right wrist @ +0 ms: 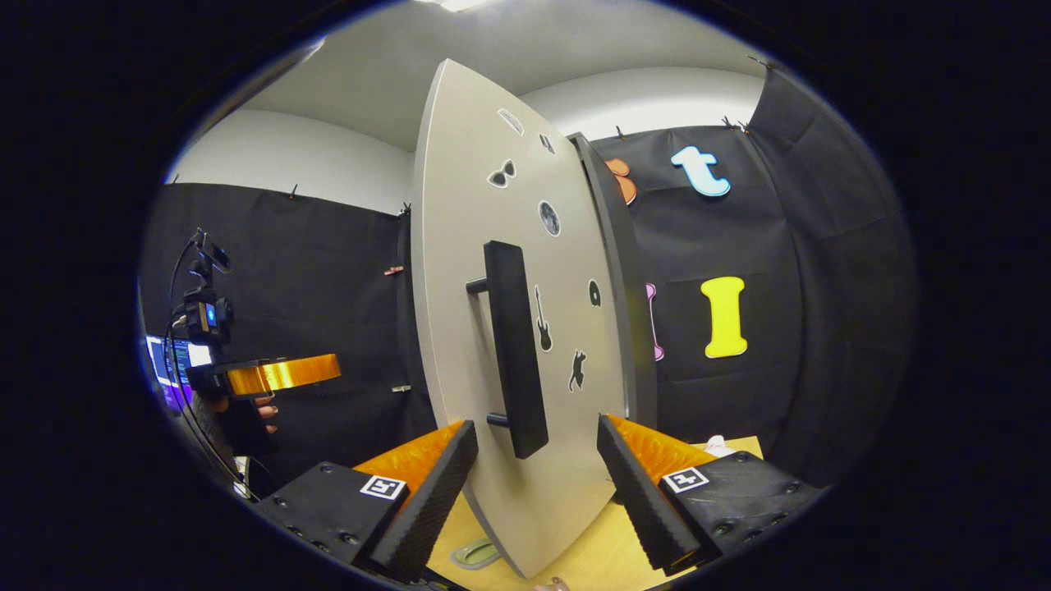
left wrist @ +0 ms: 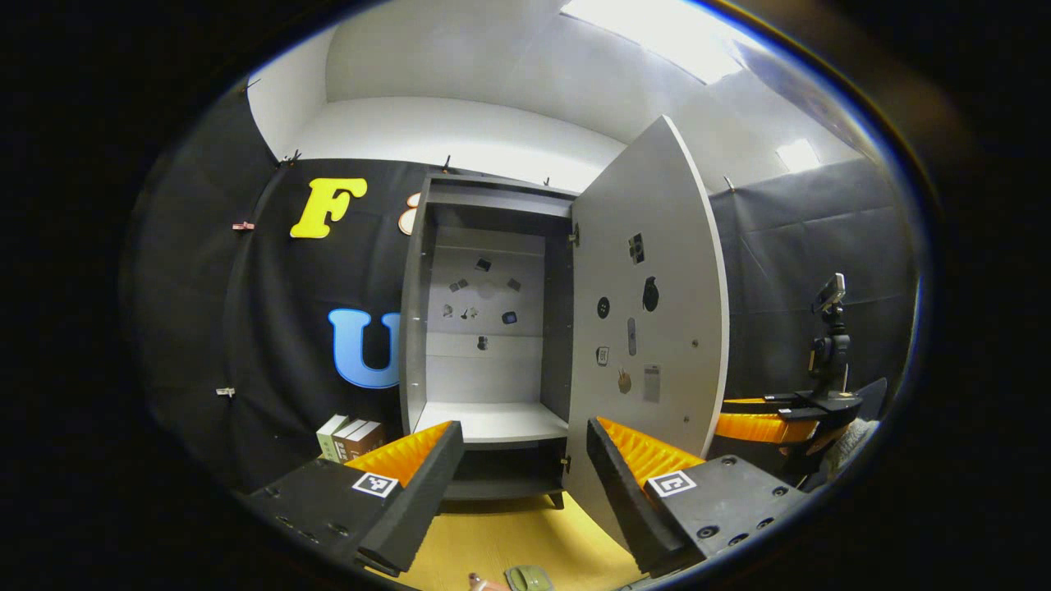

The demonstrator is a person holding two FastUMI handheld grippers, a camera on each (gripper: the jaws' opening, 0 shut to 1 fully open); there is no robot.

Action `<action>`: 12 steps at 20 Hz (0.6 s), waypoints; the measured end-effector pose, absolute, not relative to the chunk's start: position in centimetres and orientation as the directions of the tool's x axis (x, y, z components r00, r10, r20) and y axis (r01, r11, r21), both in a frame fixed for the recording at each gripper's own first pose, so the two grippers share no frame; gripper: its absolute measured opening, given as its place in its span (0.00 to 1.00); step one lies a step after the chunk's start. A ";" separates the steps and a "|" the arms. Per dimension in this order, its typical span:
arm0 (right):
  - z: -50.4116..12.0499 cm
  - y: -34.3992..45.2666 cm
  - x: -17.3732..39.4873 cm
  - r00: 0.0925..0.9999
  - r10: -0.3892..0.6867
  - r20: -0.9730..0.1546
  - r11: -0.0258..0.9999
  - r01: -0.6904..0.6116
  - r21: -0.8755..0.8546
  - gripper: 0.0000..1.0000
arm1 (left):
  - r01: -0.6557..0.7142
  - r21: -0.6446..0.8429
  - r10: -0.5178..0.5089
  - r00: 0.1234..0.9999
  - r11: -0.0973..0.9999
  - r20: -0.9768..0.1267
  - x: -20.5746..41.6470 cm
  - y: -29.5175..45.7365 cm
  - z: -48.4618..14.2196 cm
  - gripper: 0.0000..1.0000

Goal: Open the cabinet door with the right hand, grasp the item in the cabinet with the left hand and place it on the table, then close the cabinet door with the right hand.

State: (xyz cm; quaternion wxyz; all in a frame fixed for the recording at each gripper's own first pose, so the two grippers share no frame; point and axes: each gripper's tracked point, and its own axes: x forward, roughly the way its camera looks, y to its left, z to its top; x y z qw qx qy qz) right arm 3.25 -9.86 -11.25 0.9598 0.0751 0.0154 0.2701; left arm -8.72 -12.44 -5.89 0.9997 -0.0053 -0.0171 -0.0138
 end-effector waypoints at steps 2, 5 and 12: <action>-11.5 -6.9 2.9 0.841 0.540 0.010 0.829 -0.534 0.162 1.00 | 0.012 0.003 -0.012 1.000 1.000 0.022 -9.4 -11.2 -5.6 0.92; -12.5 -2.4 3.5 0.836 0.548 -0.002 0.821 -0.537 0.195 0.97 | 0.061 -0.019 -0.061 0.998 0.998 0.008 -8.9 -8.7 -7.1 0.95; -11.0 6.2 6.5 0.861 0.506 0.054 0.846 -0.508 0.161 0.98 | 0.137 -0.029 -0.137 0.990 0.990 -0.021 -8.1 -3.8 -7.3 0.94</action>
